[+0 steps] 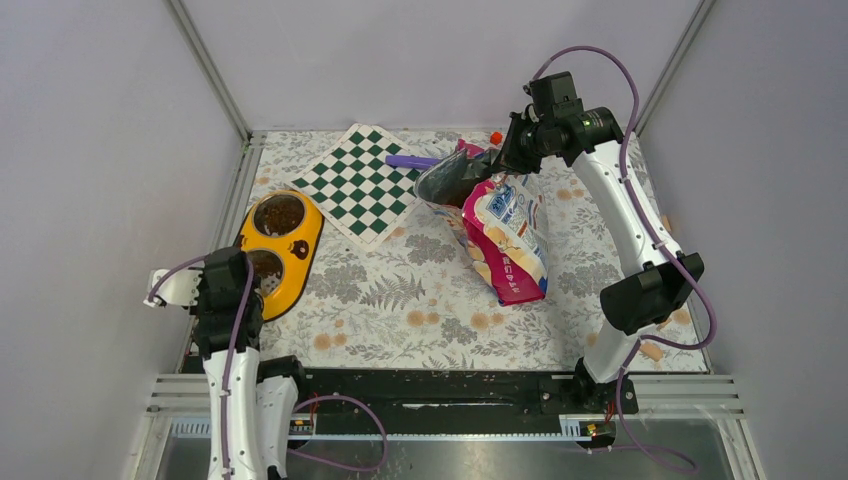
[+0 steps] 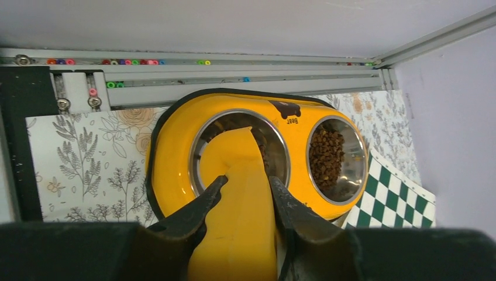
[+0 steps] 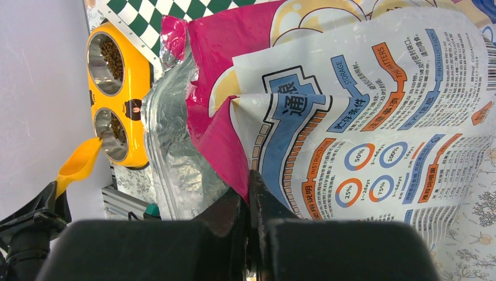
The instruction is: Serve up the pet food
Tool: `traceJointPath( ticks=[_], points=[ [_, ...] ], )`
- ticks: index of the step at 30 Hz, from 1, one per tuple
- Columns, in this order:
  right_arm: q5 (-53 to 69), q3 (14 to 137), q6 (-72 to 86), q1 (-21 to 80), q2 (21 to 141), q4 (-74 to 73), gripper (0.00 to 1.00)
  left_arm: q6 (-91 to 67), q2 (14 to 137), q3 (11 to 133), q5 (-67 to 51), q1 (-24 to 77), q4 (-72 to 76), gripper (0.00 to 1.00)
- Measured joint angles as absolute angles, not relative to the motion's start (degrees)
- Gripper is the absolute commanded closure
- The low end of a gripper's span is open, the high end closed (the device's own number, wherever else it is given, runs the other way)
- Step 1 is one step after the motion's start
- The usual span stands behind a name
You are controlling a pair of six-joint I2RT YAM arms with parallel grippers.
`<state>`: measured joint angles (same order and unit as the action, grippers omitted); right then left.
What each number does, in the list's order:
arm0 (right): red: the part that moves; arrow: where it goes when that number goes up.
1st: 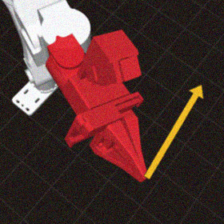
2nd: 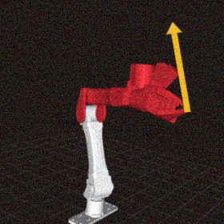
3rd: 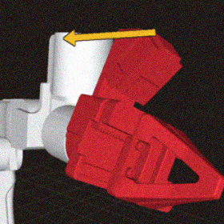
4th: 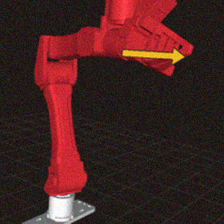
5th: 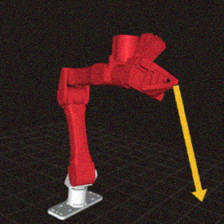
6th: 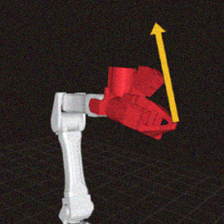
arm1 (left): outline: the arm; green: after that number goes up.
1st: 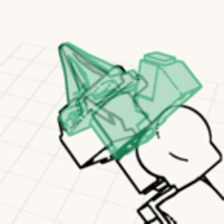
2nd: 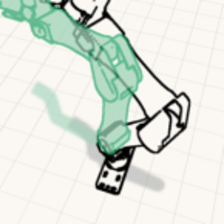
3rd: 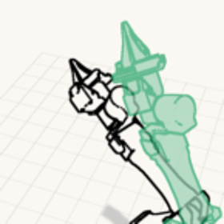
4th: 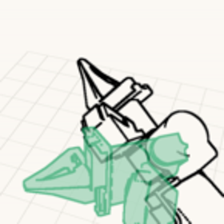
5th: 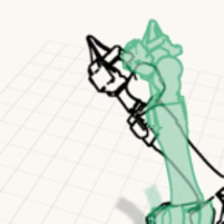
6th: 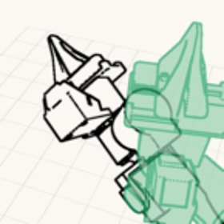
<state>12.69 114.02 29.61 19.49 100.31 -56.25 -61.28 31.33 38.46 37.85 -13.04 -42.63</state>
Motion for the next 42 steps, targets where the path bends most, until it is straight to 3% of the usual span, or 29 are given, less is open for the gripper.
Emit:
traceJointPath(
  ticks=[16, 23, 29, 35, 42],
  points=[
    [13.2, 113.6, 29.2, 19.5, 100.3, -55.6, 1.0, -55.7, 40.4, 51.8, 37.6, -13.1, -45.1, 1.0],
    [16.0, 108.7, 29.0, 19.4, 98.1, -50.5, 1.0, -43.7, 40.3, 50.0, 7.6, -12.8, -25.6, 1.0],
    [17.7, 107.5, 29.0, 19.6, 97.9, -48.8, 1.0, -38.6, 47.7, 50.2, -13.8, -3.8, -10.6, 1.0],
    [18.5, 106.1, 28.7, 20.6, 97.6, -46.9, 1.0, -39.1, 54.5, 53.0, -25.6, 6.1, -0.9, 1.0],
    [17.8, 105.6, 27.6, 22.4, 97.6, -45.8, 1.0, -40.6, 58.0, 56.1, -27.2, 12.8, 7.8, 1.0]
  ],
)
